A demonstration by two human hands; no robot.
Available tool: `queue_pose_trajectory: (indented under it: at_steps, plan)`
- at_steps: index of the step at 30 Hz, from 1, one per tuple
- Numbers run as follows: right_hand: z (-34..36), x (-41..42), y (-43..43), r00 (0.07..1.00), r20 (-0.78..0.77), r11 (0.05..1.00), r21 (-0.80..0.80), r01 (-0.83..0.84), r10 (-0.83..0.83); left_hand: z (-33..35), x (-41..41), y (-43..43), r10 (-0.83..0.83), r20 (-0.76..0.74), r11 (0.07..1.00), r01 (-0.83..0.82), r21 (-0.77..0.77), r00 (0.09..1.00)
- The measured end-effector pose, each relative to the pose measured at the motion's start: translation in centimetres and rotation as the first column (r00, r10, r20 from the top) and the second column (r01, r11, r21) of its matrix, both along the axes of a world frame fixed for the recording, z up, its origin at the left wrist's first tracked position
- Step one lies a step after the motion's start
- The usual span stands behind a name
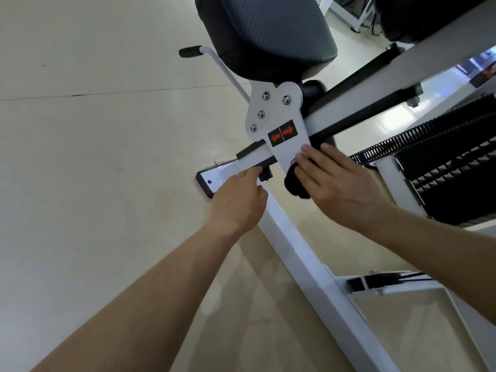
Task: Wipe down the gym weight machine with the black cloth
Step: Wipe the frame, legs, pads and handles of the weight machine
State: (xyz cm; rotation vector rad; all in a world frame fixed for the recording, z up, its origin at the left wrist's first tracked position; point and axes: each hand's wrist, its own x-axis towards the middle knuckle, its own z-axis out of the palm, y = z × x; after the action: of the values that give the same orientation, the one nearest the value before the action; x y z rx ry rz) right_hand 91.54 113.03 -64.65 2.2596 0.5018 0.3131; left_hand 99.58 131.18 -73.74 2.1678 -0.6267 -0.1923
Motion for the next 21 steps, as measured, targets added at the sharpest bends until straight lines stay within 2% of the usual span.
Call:
queue_pose_trajectory:
  at_steps: [3, 8, 9, 10, 11, 13, 14, 16, 19, 21]
  plan:
    - [0.3, 1.8, 0.5, 0.994, 0.021, 0.987, 0.121, 0.101, -0.105, -0.6, 0.0, -0.2, 0.004, -0.003, 1.000, -0.004, -0.015, 1.000]
    - [-1.7, 0.3, 1.0, 0.990, 0.020, 0.976, 0.171, 0.136, -0.141, -0.9, -0.5, 0.1, -0.046, 0.019, 0.996, 0.048, -0.070, 0.999]
    - [-1.7, -0.3, 1.1, 0.989, 0.006, 0.973, 0.177, 0.147, -0.150, -0.7, -0.6, 0.2, -0.069, -0.059, 0.991, 0.061, -0.122, 0.996]
    - [-1.7, -0.8, 1.2, 0.988, 0.000, 0.971, 0.185, 0.151, -0.154, -0.3, -0.7, 0.2, -0.111, -0.199, 0.976, 0.069, -0.208, 0.974]
    - [-1.6, -1.4, 1.3, 0.988, -0.005, 0.968, 0.202, 0.151, -0.154, 0.3, -0.9, 0.2, -0.181, -0.373, 0.946, 0.056, -0.320, 0.910]
    - [-2.2, -2.0, 2.1, 0.991, 0.016, 0.953, 0.278, 0.121, -0.130, 1.5, -1.3, 0.2, -0.329, -0.640, 0.874, -0.033, -0.485, 0.694]
    - [-2.9, -1.9, 2.9, 0.993, 0.042, 0.938, 0.333, 0.094, -0.114, 1.9, -1.6, 0.1, -0.379, -0.702, 0.847, -0.079, -0.525, 0.603]
    - [-4.8, -1.0, 5.2, 0.988, 0.105, 0.878, 0.477, 0.047, -0.109, 1.9, -1.8, -0.1, -0.416, -0.767, 0.797, -0.210, -0.566, 0.488]
    - [-7.7, 1.0, 8.4, 0.973, 0.077, 0.656, 0.749, 0.087, -0.217, 0.6, -0.5, 0.5, -0.401, -0.798, 0.710, -0.398, -0.581, 0.449]
    - [-8.9, 1.4, 9.3, 0.972, 0.051, 0.557, 0.826, 0.087, -0.228, -0.7, 0.9, 0.9, -0.384, -0.795, 0.673, -0.446, -0.589, 0.471]
